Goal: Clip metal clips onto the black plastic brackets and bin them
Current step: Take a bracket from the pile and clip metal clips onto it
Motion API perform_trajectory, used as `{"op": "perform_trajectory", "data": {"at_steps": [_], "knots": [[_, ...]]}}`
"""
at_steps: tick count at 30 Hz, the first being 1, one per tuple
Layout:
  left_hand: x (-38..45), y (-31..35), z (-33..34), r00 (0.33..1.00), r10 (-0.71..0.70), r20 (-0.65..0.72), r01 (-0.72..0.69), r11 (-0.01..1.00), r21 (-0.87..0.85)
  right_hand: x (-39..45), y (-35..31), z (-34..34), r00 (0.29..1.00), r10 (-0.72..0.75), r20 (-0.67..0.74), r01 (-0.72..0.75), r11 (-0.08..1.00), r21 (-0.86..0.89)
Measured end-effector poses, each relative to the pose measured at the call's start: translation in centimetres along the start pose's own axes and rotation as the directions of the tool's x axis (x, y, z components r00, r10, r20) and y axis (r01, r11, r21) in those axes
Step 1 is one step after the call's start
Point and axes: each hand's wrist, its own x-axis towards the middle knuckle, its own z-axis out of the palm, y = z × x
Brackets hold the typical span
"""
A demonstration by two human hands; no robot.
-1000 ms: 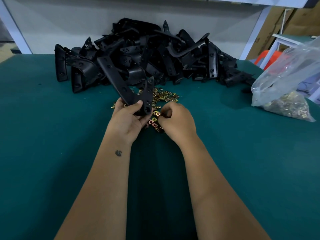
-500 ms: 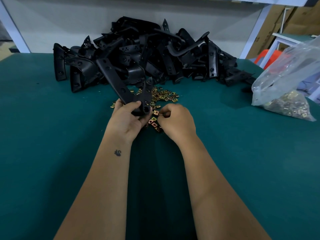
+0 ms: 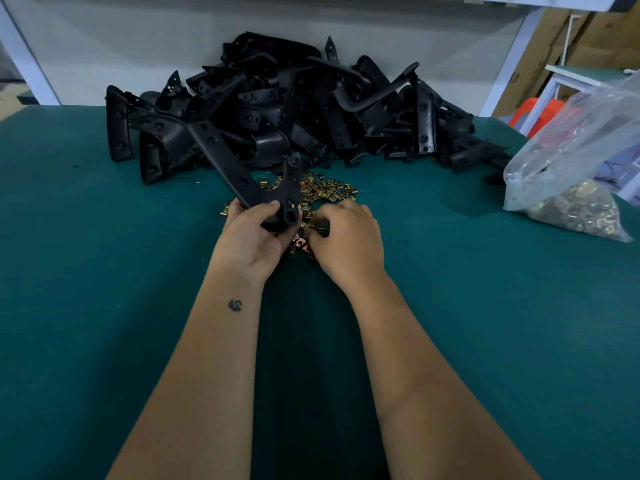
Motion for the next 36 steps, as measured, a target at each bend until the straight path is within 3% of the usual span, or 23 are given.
{"op": "perform_trajectory", "data": {"at_steps": [4, 9, 11, 15, 19, 22, 28, 33, 36], "knots": [[0.0, 0.0, 0.0, 1.000, 0.010, 0.004, -0.010, 1.000, 0.002, -0.1, -0.2, -0.1, 0.999, -0.016, -0.035, 0.019, 0.996, 0.089], [0.1, 0.0, 0.0, 1.000, 0.005, -0.010, -0.006, 1.000, -0.019, 0.0, -0.4, -0.5, 0.985, 0.160, -0.061, -0.127, 0.921, 0.368], [0.1, 0.1, 0.0, 1.000, 0.010, -0.016, -0.010, 1.000, -0.027, 0.0, -0.3, -0.5, 0.990, 0.135, -0.033, -0.114, 0.925, 0.363], [0.1, 0.1, -0.1, 1.000, 0.016, -0.012, -0.017, 0.998, -0.054, 0.0, -0.2, -0.1, 0.997, 0.033, 0.068, -0.039, 0.996, 0.077], [0.1, 0.1, 0.0, 1.000, 0.015, -0.021, -0.016, 0.998, -0.066, 0.1, -0.2, -0.1, 1.000, 0.020, 0.010, -0.022, 0.992, 0.126], [0.2, 0.1, 0.0, 1.000, 0.008, -0.029, -0.010, 0.999, -0.047, 0.0, -0.4, -0.3, 0.997, 0.055, -0.057, -0.038, 0.964, 0.265], [0.4, 0.0, -0.1, 0.999, 0.003, -0.048, -0.003, 1.000, 0.017, 0.1, -0.7, -0.7, 0.977, 0.202, -0.069, -0.125, 0.802, 0.584], [0.5, 0.0, 0.0, 0.998, 0.015, -0.069, -0.011, 0.998, 0.061, 0.3, -0.6, -1.3, 0.950, 0.309, 0.033, -0.208, 0.553, 0.806], [0.5, 0.0, 0.0, 0.998, 0.007, -0.068, -0.005, 0.999, 0.039, 0.3, -0.6, -1.5, 0.951, 0.299, 0.073, -0.200, 0.421, 0.885]]}}
